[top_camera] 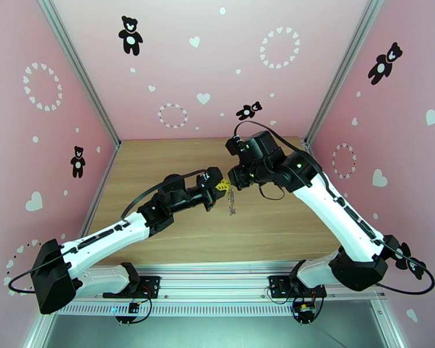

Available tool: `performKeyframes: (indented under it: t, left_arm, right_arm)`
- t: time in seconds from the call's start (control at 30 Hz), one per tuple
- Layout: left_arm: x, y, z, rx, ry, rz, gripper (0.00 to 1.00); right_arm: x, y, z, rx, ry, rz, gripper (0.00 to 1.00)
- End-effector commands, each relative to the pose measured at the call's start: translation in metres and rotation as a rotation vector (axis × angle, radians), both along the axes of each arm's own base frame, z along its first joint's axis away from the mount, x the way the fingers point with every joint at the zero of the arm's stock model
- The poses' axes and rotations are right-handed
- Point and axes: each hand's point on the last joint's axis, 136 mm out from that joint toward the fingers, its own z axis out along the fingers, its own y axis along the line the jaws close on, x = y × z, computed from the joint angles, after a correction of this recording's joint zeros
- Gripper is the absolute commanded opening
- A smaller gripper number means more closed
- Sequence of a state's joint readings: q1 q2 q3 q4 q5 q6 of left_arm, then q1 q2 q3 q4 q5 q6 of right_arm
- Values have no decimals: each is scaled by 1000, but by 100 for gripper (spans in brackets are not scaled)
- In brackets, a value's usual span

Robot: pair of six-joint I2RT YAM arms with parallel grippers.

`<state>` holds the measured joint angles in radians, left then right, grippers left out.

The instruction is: Remove the keys from the keyring

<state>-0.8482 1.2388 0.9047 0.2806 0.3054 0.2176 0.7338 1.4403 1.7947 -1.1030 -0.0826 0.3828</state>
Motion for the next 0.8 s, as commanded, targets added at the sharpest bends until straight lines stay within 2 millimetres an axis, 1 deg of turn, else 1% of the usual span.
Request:
performKeyframes:
  t: [0.0,0.2,0.37,0.5,0.57,0.63,0.67,0.77]
  left_arm:
    - [-6,7,41,-104,-95,11,0]
    - [-17,14,58,-181,-128,-13,0]
    - [-29,18,71,-236,-143,-54,0]
    - [-35,22,78,-284,-149,-71,0]
    - [-37,24,82,-306,-158,-80,0]
    - [-38,27,91,-340,-172,-71,0]
    - [-36,28,81,-335,-157,-63,0]
    - [-35,27,76,-336,-148,-59,0]
  right_arm:
    - [-3,-7,10,23,-28,-23,7]
    - [-5,-12,16,111,-17,-46,1]
    - [-3,-17,25,234,2,-63,0]
    - [-5,-12,31,356,48,-43,0]
    - [-6,-11,32,382,66,-42,0]
    - [-6,-13,32,391,68,-47,0]
    - [-7,-13,34,402,67,-46,0]
    - [-8,-11,45,434,56,-38,0]
